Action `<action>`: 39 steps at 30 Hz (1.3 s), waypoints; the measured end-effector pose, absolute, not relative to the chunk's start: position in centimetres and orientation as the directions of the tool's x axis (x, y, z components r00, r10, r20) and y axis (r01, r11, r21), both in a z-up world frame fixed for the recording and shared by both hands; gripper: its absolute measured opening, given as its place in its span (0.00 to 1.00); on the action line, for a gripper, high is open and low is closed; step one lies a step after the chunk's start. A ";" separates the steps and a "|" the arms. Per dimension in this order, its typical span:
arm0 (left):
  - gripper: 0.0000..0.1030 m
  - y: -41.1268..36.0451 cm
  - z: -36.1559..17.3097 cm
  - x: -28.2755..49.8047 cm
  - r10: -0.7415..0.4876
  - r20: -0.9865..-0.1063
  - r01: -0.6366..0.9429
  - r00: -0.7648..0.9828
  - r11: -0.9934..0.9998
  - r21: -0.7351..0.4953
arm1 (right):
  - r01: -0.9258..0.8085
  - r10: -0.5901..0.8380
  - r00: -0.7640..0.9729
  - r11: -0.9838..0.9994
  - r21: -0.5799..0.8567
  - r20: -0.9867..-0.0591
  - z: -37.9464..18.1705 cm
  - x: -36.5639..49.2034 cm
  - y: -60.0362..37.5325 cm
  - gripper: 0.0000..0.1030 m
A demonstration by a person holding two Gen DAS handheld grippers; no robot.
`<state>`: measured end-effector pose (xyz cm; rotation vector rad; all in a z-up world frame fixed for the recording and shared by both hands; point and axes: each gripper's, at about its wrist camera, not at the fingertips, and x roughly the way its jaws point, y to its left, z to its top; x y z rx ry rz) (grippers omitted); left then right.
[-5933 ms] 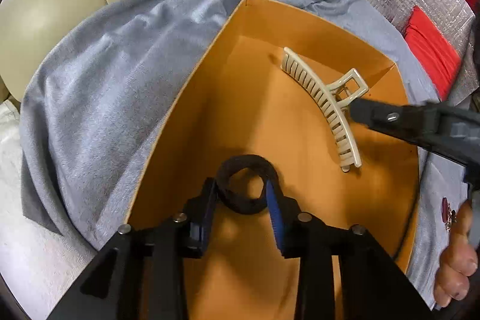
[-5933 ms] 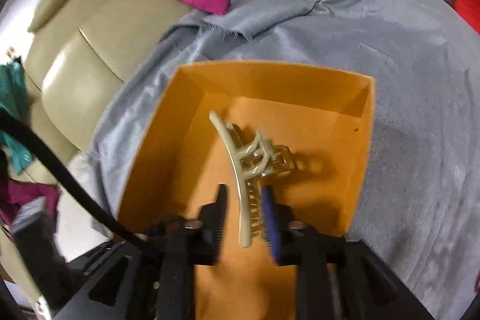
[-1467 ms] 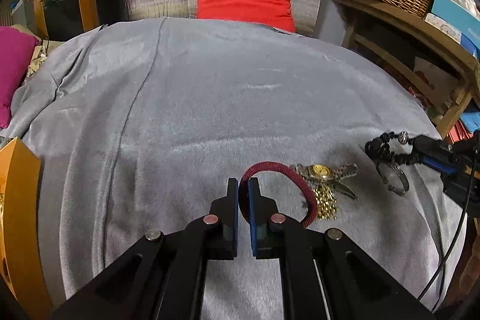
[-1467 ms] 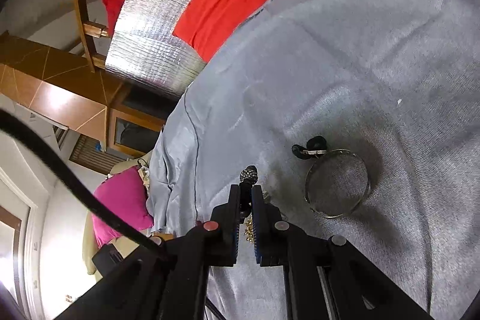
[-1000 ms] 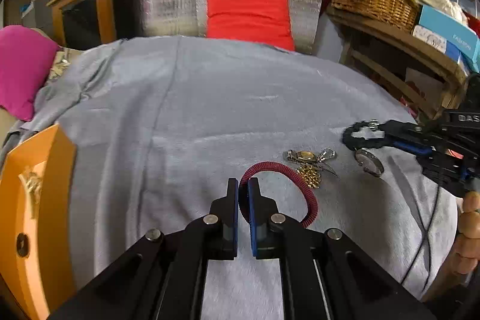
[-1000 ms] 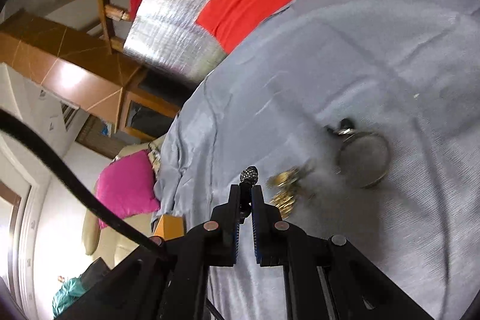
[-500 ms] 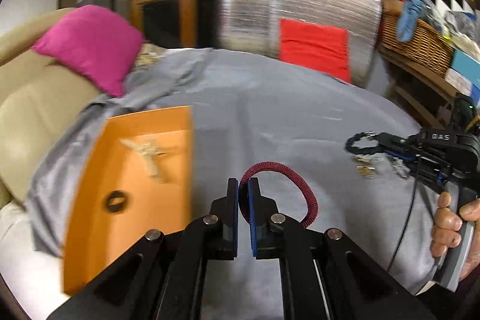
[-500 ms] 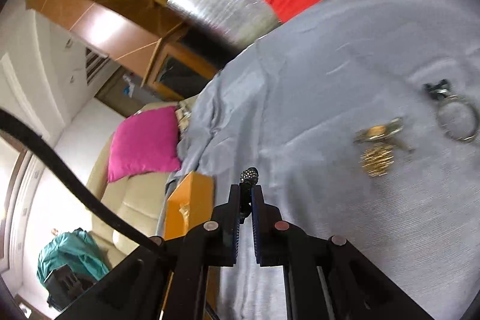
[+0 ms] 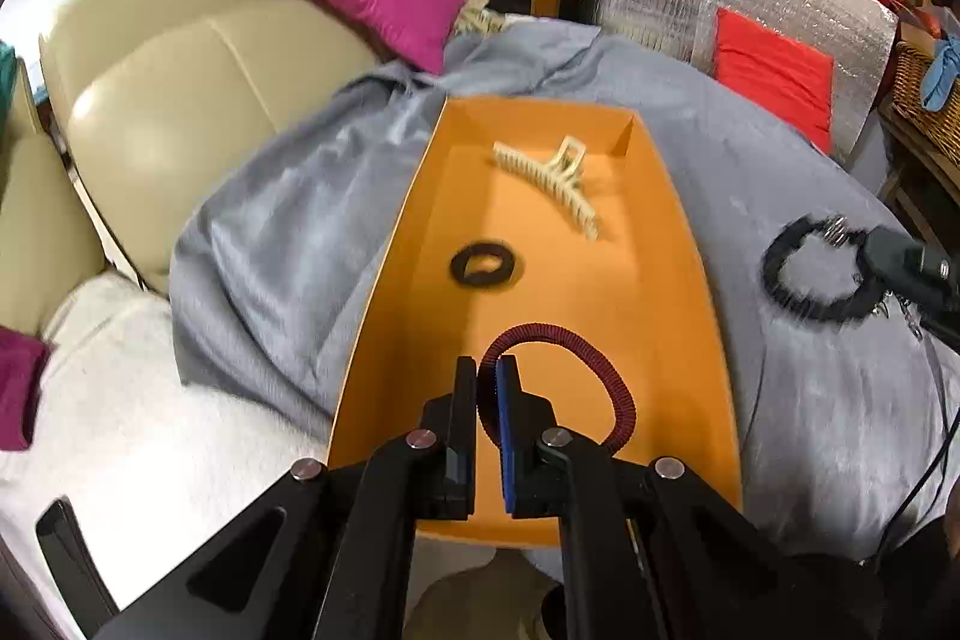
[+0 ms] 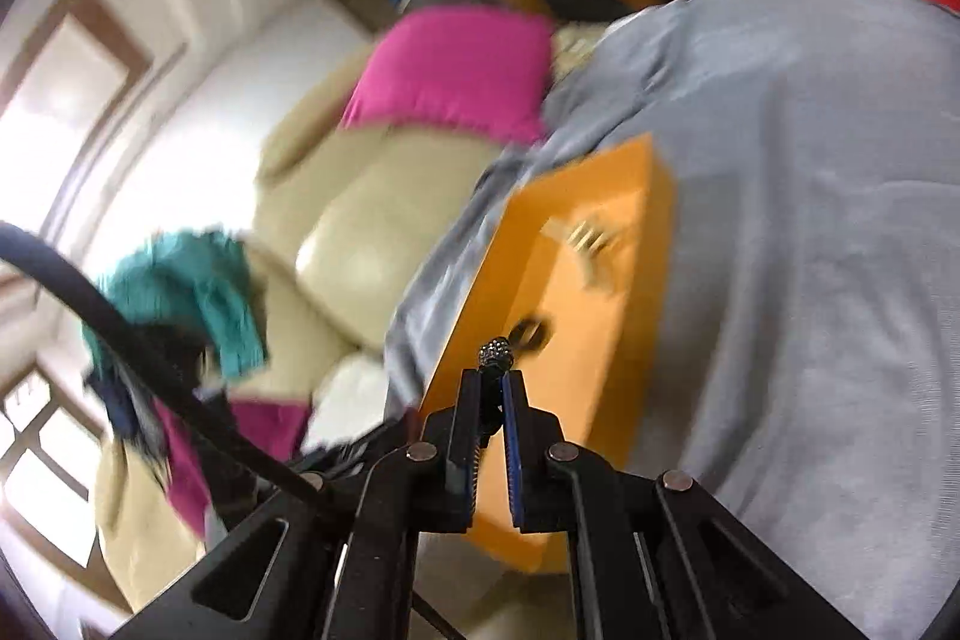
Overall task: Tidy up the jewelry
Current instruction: 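Carry the red tie and black bracelet into the orange box and release both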
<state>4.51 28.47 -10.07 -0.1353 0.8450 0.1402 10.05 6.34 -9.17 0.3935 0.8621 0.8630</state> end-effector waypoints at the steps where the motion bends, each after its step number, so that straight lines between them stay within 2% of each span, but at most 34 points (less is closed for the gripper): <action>1: 0.06 28.7 -10.5 4.2 0.067 -0.758 -0.179 0.649 0.982 -0.066 | -0.515 0.785 0.323 0.614 0.598 -0.529 -9.5 9.8 7.8 0.08; 7: 0.06 30.1 -12.9 5.4 0.063 -0.814 -0.211 0.578 0.975 -0.074 | -0.578 0.671 0.224 0.676 0.458 -0.707 -12.5 9.5 13.5 0.08; 12: 0.06 30.2 -14.6 7.2 0.071 -0.862 -0.206 0.501 0.978 -0.039 | -0.593 0.579 0.193 0.712 0.376 -0.792 -14.4 9.7 15.6 0.08; 18: 0.06 30.3 -16.0 8.9 0.094 -0.903 -0.199 0.419 0.980 0.010 | -0.612 0.501 0.195 0.734 0.294 -0.843 -15.1 10.0 17.3 0.08; 25: 0.07 30.8 -17.4 9.6 0.064 -0.935 -0.196 0.348 0.981 -0.005 | -0.618 0.444 0.225 0.753 0.225 -0.867 -15.3 10.1 18.0 0.11; 30: 0.28 31.0 -16.9 9.3 0.052 -0.935 -0.221 0.351 0.975 -0.029 | -0.585 0.473 0.226 0.765 0.269 -0.852 -14.6 10.9 16.6 0.14; 35: 0.30 29.7 -14.0 8.9 0.090 -0.906 -0.206 0.413 0.979 0.003 | -0.528 0.547 0.285 0.775 0.347 -0.787 -12.3 11.8 12.9 0.14; 37: 0.35 28.6 -12.3 8.8 0.089 -0.888 -0.183 0.451 0.983 0.005 | -0.498 0.578 0.311 0.775 0.388 -0.755 -11.4 12.3 10.6 0.14; 39: 0.48 26.9 -10.5 8.6 0.089 -0.865 -0.151 0.493 0.988 0.016 | -0.463 0.593 0.334 0.780 0.421 -0.732 -10.6 12.5 8.2 0.15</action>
